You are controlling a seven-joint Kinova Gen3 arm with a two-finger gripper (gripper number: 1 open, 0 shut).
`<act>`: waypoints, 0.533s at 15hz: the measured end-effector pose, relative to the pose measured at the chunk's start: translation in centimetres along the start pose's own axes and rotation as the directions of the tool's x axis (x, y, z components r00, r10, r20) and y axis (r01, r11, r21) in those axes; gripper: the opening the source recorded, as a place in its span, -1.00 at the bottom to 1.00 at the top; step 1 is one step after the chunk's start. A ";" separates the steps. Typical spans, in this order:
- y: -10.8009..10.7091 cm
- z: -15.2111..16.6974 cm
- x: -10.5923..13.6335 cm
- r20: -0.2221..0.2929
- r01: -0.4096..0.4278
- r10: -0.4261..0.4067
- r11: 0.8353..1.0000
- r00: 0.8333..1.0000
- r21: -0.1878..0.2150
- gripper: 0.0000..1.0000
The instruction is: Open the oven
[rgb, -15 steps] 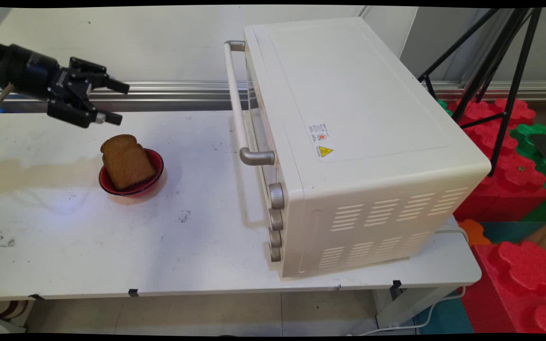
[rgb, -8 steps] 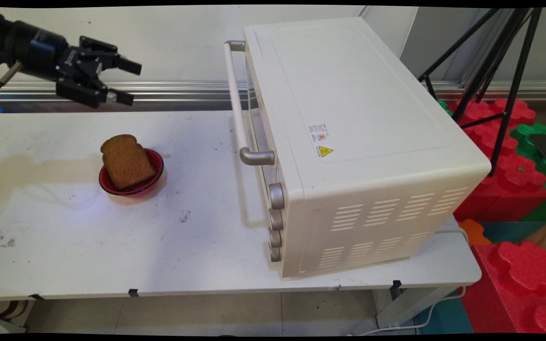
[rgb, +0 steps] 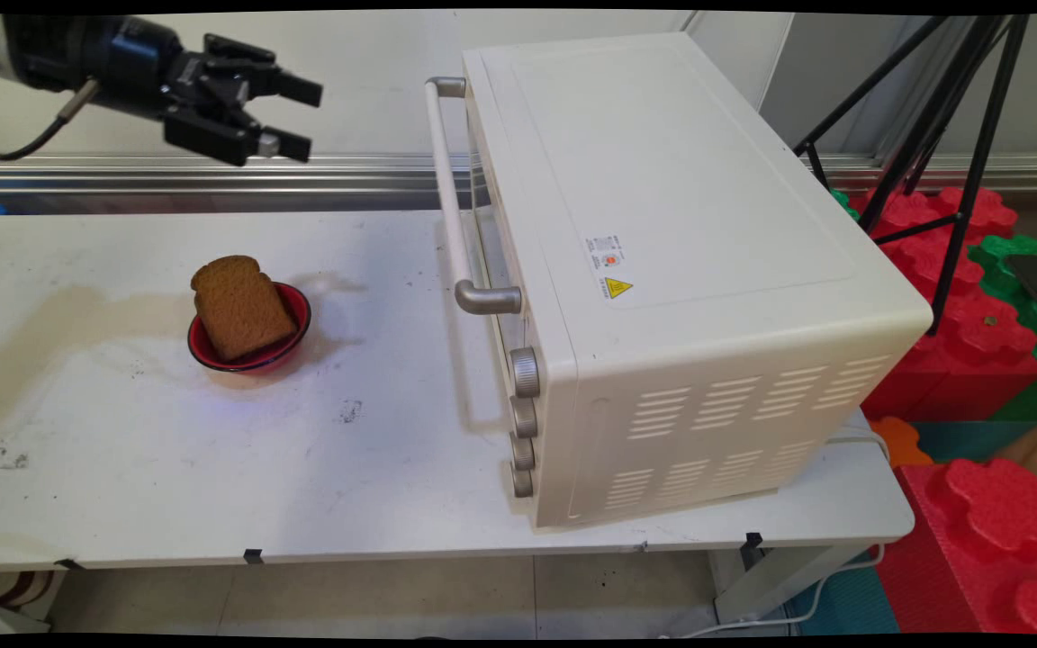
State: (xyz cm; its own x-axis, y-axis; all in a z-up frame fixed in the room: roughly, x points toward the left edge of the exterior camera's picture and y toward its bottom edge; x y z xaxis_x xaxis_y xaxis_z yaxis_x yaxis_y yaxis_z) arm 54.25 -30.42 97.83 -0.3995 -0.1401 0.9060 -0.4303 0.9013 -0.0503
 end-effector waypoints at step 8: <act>-0.8 4.6 2.0 -0.048 -0.004 0.003 1.000 0.999 -0.014 1.00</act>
State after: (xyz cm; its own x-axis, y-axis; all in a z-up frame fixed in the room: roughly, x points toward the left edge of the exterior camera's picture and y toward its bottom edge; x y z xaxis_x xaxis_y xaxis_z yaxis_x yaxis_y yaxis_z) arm 50.03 -33.28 97.71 -0.3617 -0.1173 0.9249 -0.4173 0.9075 -0.0482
